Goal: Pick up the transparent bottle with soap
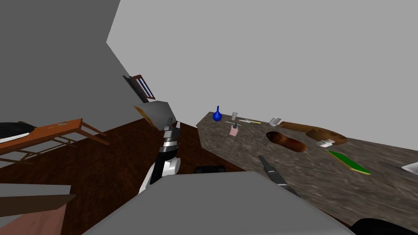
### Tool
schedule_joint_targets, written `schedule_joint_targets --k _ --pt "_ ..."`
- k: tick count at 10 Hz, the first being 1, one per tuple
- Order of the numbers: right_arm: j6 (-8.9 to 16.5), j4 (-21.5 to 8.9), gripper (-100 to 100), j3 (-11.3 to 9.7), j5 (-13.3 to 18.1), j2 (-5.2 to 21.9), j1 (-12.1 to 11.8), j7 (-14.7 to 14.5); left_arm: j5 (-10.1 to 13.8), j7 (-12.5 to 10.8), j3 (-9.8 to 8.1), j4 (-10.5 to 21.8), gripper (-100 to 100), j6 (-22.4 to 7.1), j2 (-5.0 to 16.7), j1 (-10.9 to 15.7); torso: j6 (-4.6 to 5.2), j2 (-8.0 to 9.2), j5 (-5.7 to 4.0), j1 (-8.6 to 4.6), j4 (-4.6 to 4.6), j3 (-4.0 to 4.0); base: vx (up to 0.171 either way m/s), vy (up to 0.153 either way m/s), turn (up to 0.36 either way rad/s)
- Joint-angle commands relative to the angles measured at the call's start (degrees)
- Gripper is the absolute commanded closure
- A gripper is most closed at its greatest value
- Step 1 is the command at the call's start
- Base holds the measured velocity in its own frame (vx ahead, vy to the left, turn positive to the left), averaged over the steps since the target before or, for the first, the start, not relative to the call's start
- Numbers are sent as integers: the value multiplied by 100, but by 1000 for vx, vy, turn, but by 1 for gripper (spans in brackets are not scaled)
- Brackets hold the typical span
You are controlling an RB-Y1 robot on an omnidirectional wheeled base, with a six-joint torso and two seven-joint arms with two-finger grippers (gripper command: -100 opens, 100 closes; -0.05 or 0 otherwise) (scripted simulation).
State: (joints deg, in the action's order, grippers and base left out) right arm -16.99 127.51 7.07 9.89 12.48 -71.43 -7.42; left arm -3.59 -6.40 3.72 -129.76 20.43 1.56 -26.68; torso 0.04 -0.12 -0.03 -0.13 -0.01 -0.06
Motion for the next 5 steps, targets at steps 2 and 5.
schedule_joint_targets --k 2,5 --pt "104 -24 -100 168 125 104 -390 -82 0 0 1 0 0 0 0 1 -4 -2 0 1 -1 -1 11 -17 260" --pt "195 -75 -100 394 395 206 -939 -285 0 0 0 0 0 0 0 0 1 -6 1 3 -1 -4 19 -11 312"
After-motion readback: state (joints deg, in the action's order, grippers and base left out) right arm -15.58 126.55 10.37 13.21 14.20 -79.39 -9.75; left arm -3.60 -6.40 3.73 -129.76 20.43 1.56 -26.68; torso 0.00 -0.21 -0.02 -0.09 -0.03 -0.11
